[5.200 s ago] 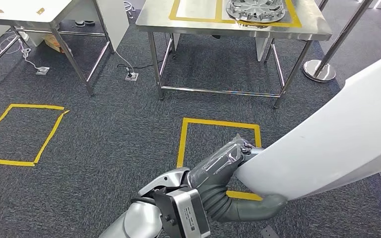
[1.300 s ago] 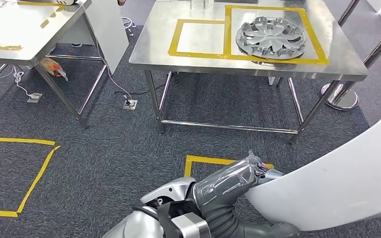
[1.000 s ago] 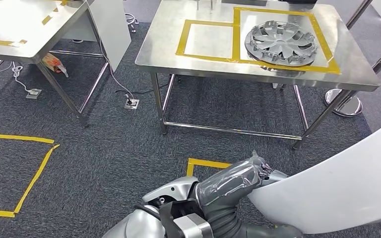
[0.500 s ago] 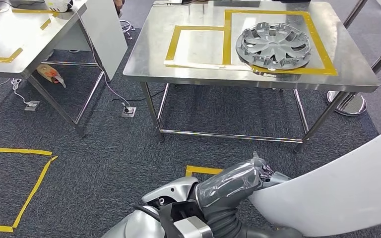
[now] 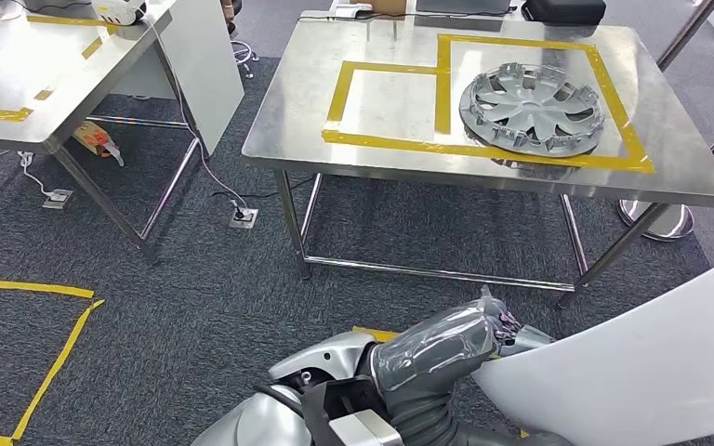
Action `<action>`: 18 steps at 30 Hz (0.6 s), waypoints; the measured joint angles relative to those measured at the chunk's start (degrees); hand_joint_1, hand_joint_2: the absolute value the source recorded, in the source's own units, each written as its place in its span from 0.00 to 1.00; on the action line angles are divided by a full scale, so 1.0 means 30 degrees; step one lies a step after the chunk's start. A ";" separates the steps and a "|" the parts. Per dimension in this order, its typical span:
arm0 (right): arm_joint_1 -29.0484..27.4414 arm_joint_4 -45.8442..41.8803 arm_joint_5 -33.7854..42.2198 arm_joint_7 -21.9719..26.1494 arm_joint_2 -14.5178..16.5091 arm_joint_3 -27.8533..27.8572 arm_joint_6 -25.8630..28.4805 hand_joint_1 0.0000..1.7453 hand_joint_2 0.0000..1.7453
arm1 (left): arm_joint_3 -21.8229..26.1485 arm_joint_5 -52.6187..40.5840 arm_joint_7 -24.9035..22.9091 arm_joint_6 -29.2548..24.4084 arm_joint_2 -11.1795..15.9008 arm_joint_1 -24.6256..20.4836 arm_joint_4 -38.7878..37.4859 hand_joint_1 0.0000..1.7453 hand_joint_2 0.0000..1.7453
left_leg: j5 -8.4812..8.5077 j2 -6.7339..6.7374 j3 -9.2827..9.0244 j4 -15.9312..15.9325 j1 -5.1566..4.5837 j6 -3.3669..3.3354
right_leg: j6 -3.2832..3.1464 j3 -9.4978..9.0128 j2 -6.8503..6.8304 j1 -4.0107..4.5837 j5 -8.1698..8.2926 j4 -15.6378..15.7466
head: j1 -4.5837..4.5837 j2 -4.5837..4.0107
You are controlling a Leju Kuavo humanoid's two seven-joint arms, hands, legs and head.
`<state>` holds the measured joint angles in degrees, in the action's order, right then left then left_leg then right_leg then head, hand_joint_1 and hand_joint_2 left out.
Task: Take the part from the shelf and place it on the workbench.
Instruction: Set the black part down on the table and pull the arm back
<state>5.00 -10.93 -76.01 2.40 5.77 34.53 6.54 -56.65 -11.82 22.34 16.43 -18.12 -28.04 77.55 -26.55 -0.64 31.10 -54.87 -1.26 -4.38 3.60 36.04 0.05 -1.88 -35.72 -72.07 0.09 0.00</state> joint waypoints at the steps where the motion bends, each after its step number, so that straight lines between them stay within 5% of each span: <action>1: -0.0045 0.0000 -0.0007 -0.0004 -0.0022 0.0004 0.0000 0.00 0.00 | -0.0002 0.0000 -0.0005 0.0002 0.0007 0.0013 0.0000 1.00 1.00 | -0.0132 -0.0041 -0.0129 -0.0010 0.0047 0.0084 | 0.0138 0.0401 -0.0003 -0.0050 0.0089 -0.0154 | -0.0027 0.0000; 4: -0.0118 0.0007 -0.0016 -0.0007 -0.0038 0.0004 0.0000 0.00 0.00 | -0.0009 0.0000 -0.0007 0.0004 0.0027 0.0024 -0.0002 1.00 1.00 | -0.0721 -0.0095 -0.0634 -0.0199 0.0252 0.0517 | 0.0494 -0.0087 -0.0018 -0.0318 0.2353 0.2797 | -0.0108 0.0000; 6: -0.0129 0.0024 -0.0016 -0.0007 -0.0022 0.0005 -0.0011 0.00 0.00 | -0.0027 0.0009 -0.0027 0.0026 0.0046 0.0020 0.0002 1.00 1.00 | -0.1150 -0.0107 -0.0718 -0.0428 0.0271 0.0831 | 0.0275 -0.0475 -0.0014 -0.0381 0.3121 0.4368 | -0.0253 0.0002; 8: -0.0170 0.0035 -0.0016 -0.0018 -0.0018 0.0016 -0.0029 0.00 0.00 | -0.0047 0.0046 -0.0078 0.0059 0.0047 0.0020 0.0038 1.00 1.00 | -0.1378 -0.0115 -0.0749 -0.0531 0.0265 0.1034 | -0.0214 -0.0517 0.0018 -0.0303 0.2954 0.4493 | -0.0246 0.0004; 11: -0.0183 0.0033 -0.0016 -0.0029 -0.0007 0.0027 -0.0027 0.00 0.00 | -0.0069 0.0146 -0.0153 0.0093 0.0040 -0.0007 0.0209 1.00 1.00 | -0.1383 -0.0024 -0.0262 -0.1534 0.0367 0.1244 | -0.0604 -0.0925 0.0096 -0.0307 0.2824 0.4500 | -0.0020 0.0000; 15: -0.0134 0.0029 -0.0011 -0.0029 -0.0064 0.0033 -0.0018 0.00 0.00 | -0.0086 0.0175 -0.0219 0.0113 0.0051 -0.0006 0.0326 1.00 1.00 | -0.2602 0.0102 0.3125 -0.6268 0.0464 0.1515 | -0.0825 -0.1586 0.0102 -0.0238 0.2222 0.4557 | 0.0224 0.0000; 17: -0.0147 0.0029 -0.0014 -0.0029 -0.0069 0.0033 -0.0022 0.00 0.00 | -0.0087 0.0175 -0.0240 0.0117 0.0058 0.0009 0.0335 1.00 1.00 | -0.2694 0.0104 0.3961 -0.6461 0.0449 0.1445 | -0.0842 -0.2043 0.0148 -0.0166 0.1847 0.4564 | 0.0277 0.0000; 18: -0.0145 0.0029 -0.0018 -0.0029 -0.0067 0.0033 -0.0022 0.00 0.00 | -0.0089 0.0175 -0.0240 0.0117 0.0058 0.0007 0.0346 1.00 1.00 | -0.2117 0.0102 0.3859 -0.5541 0.0414 0.1315 | -0.0843 -0.2334 0.0177 -0.0112 0.1637 0.4577 | 0.0335 0.0000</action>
<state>4.56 -10.84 -76.07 2.32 5.57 34.63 6.47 -56.92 -11.30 21.62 16.78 -17.94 -28.02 78.59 -32.90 -0.33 42.67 -71.50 -0.02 -0.44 1.07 29.04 0.58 -2.22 -30.81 -58.34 1.09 0.00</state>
